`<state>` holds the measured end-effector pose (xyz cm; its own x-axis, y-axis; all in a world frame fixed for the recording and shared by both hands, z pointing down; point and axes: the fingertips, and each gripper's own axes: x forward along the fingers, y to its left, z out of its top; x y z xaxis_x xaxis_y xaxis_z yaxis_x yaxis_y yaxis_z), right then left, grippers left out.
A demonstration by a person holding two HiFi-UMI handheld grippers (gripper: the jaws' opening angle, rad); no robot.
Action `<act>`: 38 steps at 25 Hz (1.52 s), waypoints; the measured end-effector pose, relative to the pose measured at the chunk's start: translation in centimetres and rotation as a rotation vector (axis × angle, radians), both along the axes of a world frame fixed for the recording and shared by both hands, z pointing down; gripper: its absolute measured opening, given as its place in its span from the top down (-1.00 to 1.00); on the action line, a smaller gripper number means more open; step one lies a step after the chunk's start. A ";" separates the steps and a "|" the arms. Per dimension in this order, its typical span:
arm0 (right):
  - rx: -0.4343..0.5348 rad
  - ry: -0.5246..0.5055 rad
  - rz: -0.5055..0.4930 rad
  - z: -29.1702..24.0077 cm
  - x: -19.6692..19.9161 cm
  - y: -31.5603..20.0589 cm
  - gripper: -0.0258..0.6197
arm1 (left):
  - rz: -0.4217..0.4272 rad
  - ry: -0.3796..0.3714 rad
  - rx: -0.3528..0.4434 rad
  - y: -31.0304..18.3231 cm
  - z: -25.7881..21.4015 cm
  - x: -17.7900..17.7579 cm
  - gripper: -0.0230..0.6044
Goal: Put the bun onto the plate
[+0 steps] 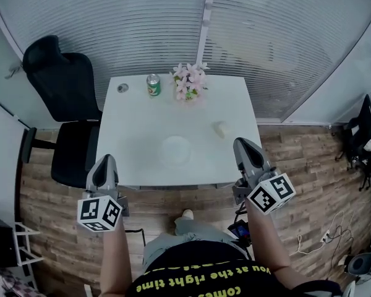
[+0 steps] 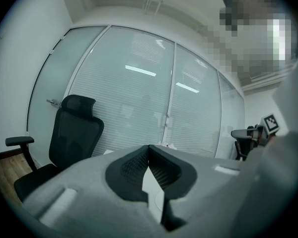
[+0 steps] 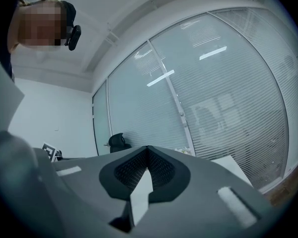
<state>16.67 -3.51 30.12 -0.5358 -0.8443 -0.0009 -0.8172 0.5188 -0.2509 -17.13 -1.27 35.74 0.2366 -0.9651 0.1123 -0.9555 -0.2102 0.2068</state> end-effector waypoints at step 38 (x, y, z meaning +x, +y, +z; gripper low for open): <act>-0.019 -0.043 -0.047 0.7 1.5 -7.5 0.90 | -0.061 -0.012 -0.014 -6.5 0.1 0.6 0.92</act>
